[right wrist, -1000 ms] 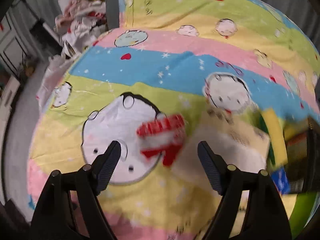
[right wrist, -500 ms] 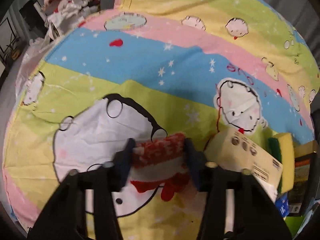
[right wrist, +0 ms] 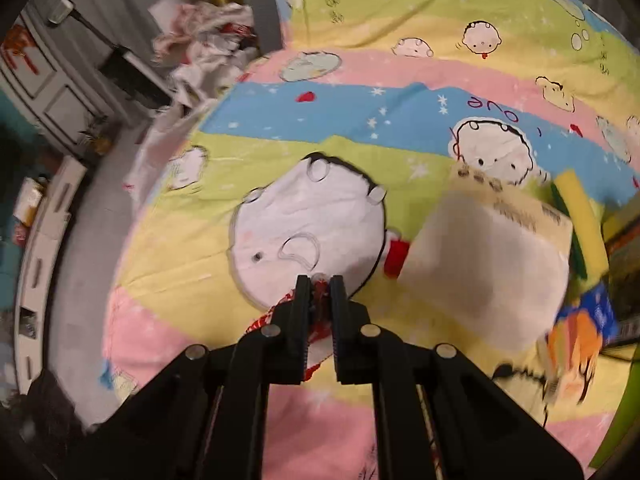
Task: Organize soft objects
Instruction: 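Grasp the red-white knitted scrunchie on the sheet with the right tool, then carry the scrunchie into the white box with the right tool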
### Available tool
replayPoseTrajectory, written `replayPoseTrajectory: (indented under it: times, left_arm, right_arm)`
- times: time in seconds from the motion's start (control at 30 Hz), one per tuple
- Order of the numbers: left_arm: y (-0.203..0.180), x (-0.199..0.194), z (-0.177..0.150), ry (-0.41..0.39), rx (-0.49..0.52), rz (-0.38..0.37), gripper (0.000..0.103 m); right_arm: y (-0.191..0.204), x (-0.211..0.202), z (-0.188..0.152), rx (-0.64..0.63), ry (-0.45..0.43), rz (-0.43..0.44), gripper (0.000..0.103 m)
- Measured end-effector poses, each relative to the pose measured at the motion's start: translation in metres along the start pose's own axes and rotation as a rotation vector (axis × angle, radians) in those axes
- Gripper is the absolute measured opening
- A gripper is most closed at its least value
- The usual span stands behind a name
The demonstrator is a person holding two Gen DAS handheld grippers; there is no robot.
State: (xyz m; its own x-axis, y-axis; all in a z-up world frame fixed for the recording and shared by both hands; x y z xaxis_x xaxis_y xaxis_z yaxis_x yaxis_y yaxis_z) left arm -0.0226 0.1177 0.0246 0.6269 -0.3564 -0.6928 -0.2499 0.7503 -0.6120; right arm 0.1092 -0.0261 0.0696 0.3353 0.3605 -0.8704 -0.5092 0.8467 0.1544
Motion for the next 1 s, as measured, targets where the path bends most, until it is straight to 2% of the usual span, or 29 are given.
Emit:
replayPoseTrajectory:
  times: [0.1, 0.2, 0.3, 0.43, 0.47, 0.53, 0.57, 0.6, 0.67, 0.77, 0.83, 0.9, 1.0]
  left_arm:
    - [-0.014, 0.001, -0.014, 0.042, 0.018, -0.043, 0.089]
    - [-0.028, 0.011, -0.036, 0.153, 0.025, -0.13, 0.089]
    - [-0.04, 0.019, -0.054, 0.204, 0.048, -0.147, 0.086]
    - [-0.054, 0.033, -0.07, 0.237, 0.116, -0.109, 0.064]
    - [-0.056, 0.038, -0.073, 0.254, 0.119, -0.102, 0.054]
    - [-0.059, 0.045, -0.08, 0.251, 0.134, -0.069, 0.045]
    - [-0.06, 0.046, -0.081, 0.24, 0.147, -0.046, 0.043]
    - [-0.062, 0.048, -0.08, 0.235, 0.151, -0.038, 0.043]
    - [-0.062, 0.049, -0.078, 0.239, 0.134, -0.039, 0.041]
    - [-0.063, 0.054, -0.077, 0.247, 0.125, -0.044, 0.04]
    - [-0.063, 0.054, -0.076, 0.251, 0.123, -0.049, 0.037]
    - [-0.067, 0.055, -0.076, 0.26, 0.13, -0.045, 0.035]
    - [-0.075, 0.053, -0.077, 0.247, 0.163, -0.027, 0.034]
  right_arm:
    - [-0.003, -0.017, -0.022, 0.035, -0.016, 0.001, 0.009]
    - [-0.009, -0.027, -0.054, 0.078, -0.003, -0.011, 0.009]
    - [-0.019, -0.028, -0.086, 0.136, 0.026, 0.002, 0.009]
    - [-0.037, -0.028, -0.119, 0.232, 0.034, -0.004, 0.011]
    - [-0.041, -0.027, -0.123, 0.245, 0.03, 0.005, 0.012]
    - [-0.046, -0.024, -0.125, 0.265, 0.023, 0.034, 0.015]
    - [-0.049, -0.023, -0.126, 0.276, 0.022, 0.038, 0.025]
    - [-0.052, -0.022, -0.126, 0.281, 0.018, 0.026, 0.043]
    - [-0.057, -0.022, -0.125, 0.278, 0.001, -0.002, 0.061]
    - [-0.062, -0.011, -0.118, 0.269, -0.009, 0.045, 0.061]
    - [-0.062, 0.002, -0.118, 0.277, 0.011, 0.119, 0.058]
    - [-0.057, 0.015, -0.123, 0.279, 0.044, 0.188, 0.037]
    - [-0.054, 0.009, -0.125, 0.282, -0.001, 0.206, 0.032]
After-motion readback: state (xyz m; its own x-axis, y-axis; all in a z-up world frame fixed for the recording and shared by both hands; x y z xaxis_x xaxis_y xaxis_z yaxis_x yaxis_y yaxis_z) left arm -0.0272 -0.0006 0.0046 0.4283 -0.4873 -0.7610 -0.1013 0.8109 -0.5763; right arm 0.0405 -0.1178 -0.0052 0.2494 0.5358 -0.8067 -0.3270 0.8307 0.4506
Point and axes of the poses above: each gripper's, at about its wrist camera, not at the fingertips, and x roughly the way its jaws point, y to its left, z to its top, the point moved 3 cm from there along x, roughly the way its jaws point, and after that the axes turned 15 degrees about -x, right-handed, at the moved point
